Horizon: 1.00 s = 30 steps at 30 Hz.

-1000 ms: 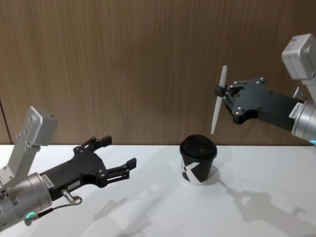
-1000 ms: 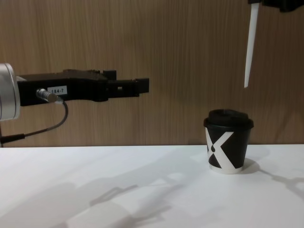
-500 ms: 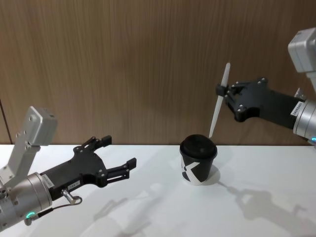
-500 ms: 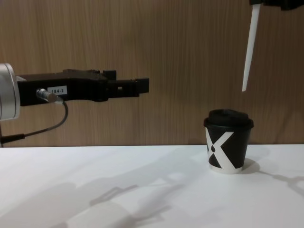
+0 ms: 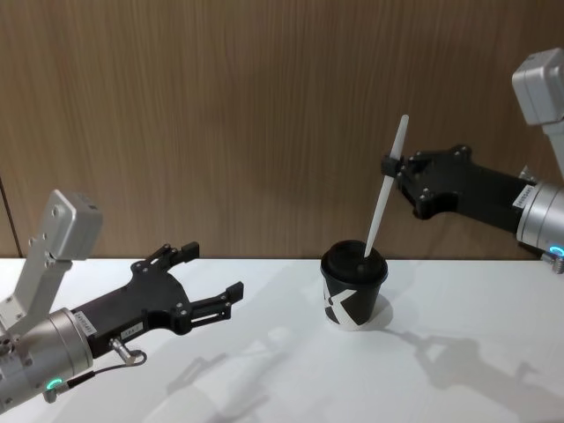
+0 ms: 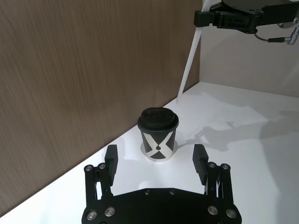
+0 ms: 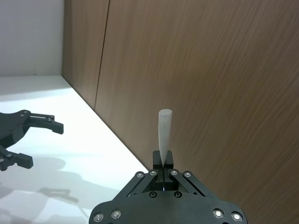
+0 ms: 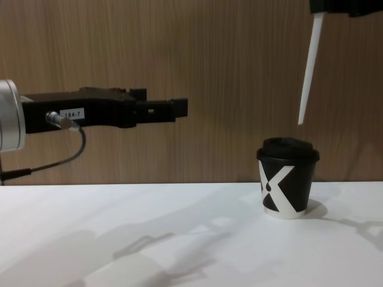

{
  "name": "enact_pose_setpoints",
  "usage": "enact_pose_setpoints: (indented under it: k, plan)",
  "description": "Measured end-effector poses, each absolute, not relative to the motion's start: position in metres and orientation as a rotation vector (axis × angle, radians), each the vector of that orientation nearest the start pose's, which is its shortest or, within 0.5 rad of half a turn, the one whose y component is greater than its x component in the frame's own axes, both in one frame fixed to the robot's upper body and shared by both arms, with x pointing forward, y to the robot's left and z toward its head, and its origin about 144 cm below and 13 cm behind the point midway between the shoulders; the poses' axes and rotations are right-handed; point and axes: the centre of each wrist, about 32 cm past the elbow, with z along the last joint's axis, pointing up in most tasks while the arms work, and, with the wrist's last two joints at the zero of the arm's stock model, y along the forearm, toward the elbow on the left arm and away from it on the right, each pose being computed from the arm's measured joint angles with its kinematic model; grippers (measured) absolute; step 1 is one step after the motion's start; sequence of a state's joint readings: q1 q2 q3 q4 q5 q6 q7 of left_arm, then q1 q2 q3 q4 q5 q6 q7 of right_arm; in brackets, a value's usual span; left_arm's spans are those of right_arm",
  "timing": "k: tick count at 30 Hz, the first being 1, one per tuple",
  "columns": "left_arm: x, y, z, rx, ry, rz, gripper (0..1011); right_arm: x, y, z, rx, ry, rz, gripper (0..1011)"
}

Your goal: Pick up the straw with one hand, pass it to the other hand, and insert it into the cup.

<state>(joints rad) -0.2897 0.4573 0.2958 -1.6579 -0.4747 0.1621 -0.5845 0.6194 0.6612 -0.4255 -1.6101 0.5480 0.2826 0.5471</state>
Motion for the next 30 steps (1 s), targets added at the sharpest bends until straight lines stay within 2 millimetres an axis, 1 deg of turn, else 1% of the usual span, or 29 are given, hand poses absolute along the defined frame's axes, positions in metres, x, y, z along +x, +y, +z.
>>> enact_pose_setpoints:
  k: [30]
  plan:
    - [0.514, 0.261, 1.256, 0.000, -0.082, 0.684, 1003, 0.571, -0.294, 1.351, -0.174, -0.221, -0.728, 8]
